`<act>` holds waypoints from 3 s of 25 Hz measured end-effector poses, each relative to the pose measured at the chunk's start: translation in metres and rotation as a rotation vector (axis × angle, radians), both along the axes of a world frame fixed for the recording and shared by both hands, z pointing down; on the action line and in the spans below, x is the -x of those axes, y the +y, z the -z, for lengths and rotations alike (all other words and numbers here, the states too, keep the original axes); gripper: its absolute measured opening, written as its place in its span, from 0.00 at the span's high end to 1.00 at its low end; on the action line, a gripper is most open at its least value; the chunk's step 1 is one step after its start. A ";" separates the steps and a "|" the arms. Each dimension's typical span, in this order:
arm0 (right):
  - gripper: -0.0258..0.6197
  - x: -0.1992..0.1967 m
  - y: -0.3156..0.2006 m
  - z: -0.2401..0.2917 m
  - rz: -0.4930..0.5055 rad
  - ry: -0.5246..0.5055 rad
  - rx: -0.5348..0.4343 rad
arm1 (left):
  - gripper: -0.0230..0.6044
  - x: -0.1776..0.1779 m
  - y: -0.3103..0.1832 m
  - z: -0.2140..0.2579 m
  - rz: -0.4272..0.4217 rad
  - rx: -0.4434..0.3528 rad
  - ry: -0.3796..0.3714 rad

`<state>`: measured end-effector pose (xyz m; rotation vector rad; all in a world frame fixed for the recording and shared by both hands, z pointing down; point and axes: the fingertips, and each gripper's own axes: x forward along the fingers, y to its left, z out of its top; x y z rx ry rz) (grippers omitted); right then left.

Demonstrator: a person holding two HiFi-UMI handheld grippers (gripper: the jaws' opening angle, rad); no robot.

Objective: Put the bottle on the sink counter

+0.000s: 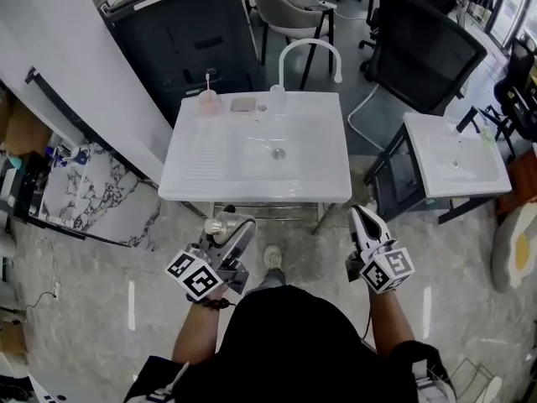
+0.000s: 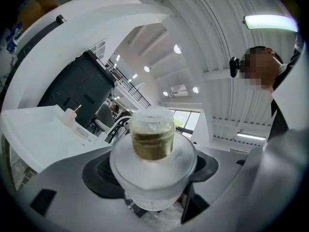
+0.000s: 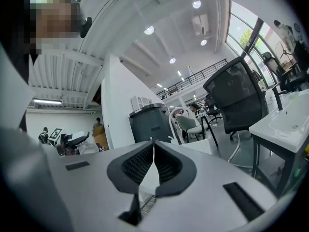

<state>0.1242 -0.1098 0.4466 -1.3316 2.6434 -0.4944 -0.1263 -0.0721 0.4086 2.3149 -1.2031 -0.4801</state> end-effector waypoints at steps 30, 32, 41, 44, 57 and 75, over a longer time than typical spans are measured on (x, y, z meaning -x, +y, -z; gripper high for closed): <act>0.91 0.063 -0.186 -0.031 -0.089 0.090 0.104 | 0.40 0.031 -0.220 -0.067 -0.138 0.057 -0.125; 0.91 0.056 -0.192 -0.036 -0.093 0.092 0.116 | 0.40 0.022 -0.231 -0.072 -0.145 0.065 -0.127; 0.91 0.034 -0.241 -0.048 -0.084 0.090 0.141 | 0.40 -0.021 -0.286 -0.091 -0.189 0.088 -0.187; 0.91 0.025 -0.262 -0.051 -0.074 0.124 0.150 | 0.40 -0.038 -0.309 -0.099 -0.178 0.099 -0.224; 0.91 -0.001 -0.305 -0.073 -0.009 0.165 0.178 | 0.40 -0.111 -0.395 -0.149 -0.249 0.144 -0.346; 0.91 -0.021 -0.328 -0.113 0.004 0.164 0.284 | 0.40 -0.156 -0.488 -0.217 -0.217 0.154 -0.558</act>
